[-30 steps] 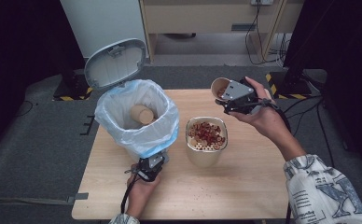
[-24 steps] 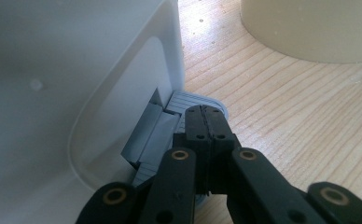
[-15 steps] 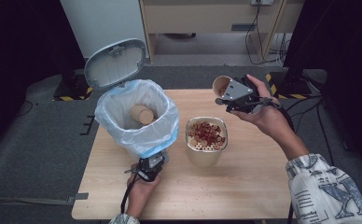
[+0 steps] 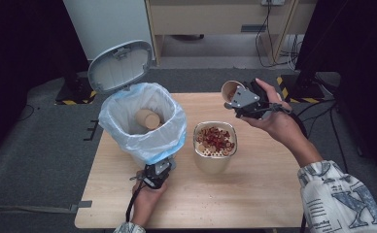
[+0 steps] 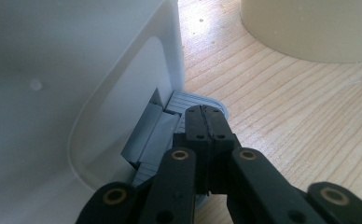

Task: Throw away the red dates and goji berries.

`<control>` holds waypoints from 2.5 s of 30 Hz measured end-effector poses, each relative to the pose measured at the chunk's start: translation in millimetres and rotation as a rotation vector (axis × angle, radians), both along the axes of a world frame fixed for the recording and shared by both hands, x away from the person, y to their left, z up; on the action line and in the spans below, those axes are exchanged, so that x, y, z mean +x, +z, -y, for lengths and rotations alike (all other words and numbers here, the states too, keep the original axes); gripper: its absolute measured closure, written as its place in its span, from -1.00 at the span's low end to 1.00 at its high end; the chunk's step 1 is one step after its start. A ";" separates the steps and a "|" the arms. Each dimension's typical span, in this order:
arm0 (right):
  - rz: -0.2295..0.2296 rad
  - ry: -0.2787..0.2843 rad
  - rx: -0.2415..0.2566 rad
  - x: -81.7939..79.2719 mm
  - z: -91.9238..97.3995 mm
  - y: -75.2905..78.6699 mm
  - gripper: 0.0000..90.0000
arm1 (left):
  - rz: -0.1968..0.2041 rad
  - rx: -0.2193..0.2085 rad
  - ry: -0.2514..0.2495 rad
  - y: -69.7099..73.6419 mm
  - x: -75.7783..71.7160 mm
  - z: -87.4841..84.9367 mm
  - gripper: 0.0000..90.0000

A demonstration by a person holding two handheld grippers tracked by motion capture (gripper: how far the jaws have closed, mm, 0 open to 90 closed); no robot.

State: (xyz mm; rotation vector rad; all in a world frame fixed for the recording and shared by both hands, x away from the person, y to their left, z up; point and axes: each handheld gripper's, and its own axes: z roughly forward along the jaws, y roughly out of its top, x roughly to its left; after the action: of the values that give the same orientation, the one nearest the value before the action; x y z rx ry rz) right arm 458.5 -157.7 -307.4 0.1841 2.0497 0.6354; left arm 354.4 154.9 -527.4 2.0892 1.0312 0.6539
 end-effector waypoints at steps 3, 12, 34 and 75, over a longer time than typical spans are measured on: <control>0.003 -0.001 -0.011 -0.5 -0.2 -1.6 -0.26 | 0.000 0.000 0.000 0.0 0.0 0.0 0.98; 0.014 0.000 -0.050 -1.1 -3.4 -6.2 -0.26 | 0.000 0.000 -0.001 0.0 0.1 0.0 0.98; 0.041 0.013 -0.106 0.2 -6.6 -9.1 -0.25 | 0.000 0.001 -0.003 0.0 0.0 -0.1 0.98; 0.145 0.014 -0.233 1.4 -10.8 14.5 -0.24 | 0.000 -0.007 -0.001 -0.3 0.2 -0.1 0.98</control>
State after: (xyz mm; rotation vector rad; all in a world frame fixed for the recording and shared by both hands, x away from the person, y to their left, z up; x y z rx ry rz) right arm 459.8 -146.9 -292.9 -0.0120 1.9669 0.4012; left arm 354.6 154.9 -527.7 2.0832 1.0309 0.6494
